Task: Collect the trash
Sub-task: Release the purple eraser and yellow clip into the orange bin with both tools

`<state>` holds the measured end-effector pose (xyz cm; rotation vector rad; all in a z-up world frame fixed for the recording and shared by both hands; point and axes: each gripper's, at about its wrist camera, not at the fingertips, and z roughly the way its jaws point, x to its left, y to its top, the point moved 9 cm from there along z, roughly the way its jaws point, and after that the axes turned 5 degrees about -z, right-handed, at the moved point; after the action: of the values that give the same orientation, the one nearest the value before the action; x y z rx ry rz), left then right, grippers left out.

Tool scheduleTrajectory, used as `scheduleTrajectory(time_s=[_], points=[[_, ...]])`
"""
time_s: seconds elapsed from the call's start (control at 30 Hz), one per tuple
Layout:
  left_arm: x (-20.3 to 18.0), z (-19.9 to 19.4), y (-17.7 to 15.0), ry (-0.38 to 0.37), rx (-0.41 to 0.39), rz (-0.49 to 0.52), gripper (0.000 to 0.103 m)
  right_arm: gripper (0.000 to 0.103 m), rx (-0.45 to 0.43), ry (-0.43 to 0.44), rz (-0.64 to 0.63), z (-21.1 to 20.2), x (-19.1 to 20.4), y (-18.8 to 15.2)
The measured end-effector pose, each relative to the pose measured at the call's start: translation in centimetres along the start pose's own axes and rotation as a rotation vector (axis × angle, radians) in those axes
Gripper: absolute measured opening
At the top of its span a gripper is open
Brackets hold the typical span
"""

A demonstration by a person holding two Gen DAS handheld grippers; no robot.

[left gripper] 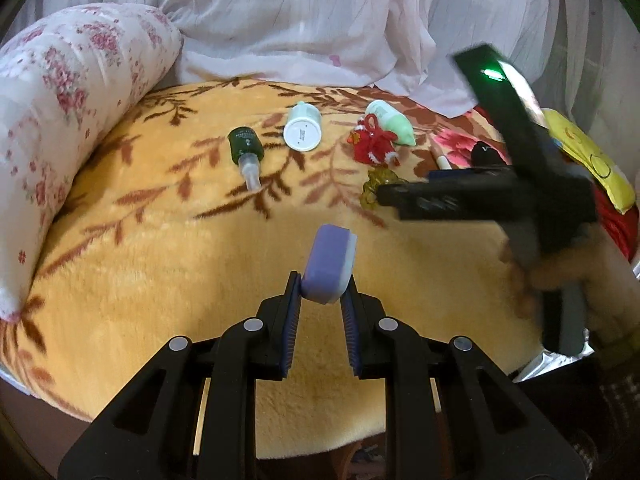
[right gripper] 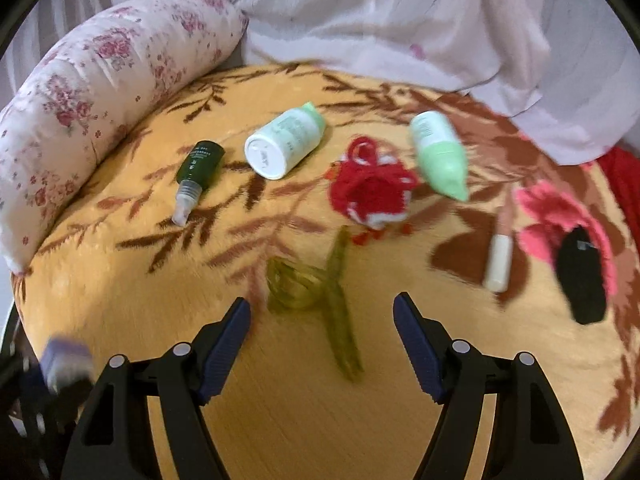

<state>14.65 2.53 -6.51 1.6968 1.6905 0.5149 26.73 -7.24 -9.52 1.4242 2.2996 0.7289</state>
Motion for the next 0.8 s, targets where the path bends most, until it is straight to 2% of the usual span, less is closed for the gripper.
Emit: scheduleTrajectory(time_s=[0.07,0.1,0.13,0.17,0.27,0.33,0.5,0.63,0.8], points=[[-0.1,0.0,-0.3,-0.005,0.003,-0.003,0.02,0.07,0.032,-0.008,-0.002,1.5,0.3,0.5],[-0.1,0.0,-0.5,-0.007,0.007,-0.003,0.02,0.063,0.045,-0.018,-0.003,1.9,0.2,0.6],[-0.1,-0.1,-0.7,-0.011,0.01,-0.007,0.02,0.042,0.073,-0.027,-0.002,2.8,0.1,0.5],[-0.2,-0.1,-0.8,-0.015,0.01,-0.011,0.02,0.043,0.091,-0.015,0.009,3.3,0.0,0.4],[-0.6,-0.5,-1.3,-0.025,0.005,-0.01,0.02,0.042,0.06,-0.017,0.032,2.3,-0.4,0.2],[-1.1,-1.0,-1.7,-0.034,0.004,-0.005,0.02,0.042,0.023,-0.035,0.014,0.8,-0.3,-0.2],[-3.1,-2.8,-3.6,-0.068,0.005,0.002,0.02,0.042,-0.057,-0.002,0.023,-5.3,0.6,-3.5],[-5.7,-4.1,-6.6,-0.115,0.055,0.037,0.02,0.042,-0.083,0.03,0.011,-10.4,1.8,-8.8],[-8.7,-4.9,-12.3,-0.195,0.177,0.092,0.02,0.042,-0.009,0.072,0.012,-14.2,3.6,-17.7]])
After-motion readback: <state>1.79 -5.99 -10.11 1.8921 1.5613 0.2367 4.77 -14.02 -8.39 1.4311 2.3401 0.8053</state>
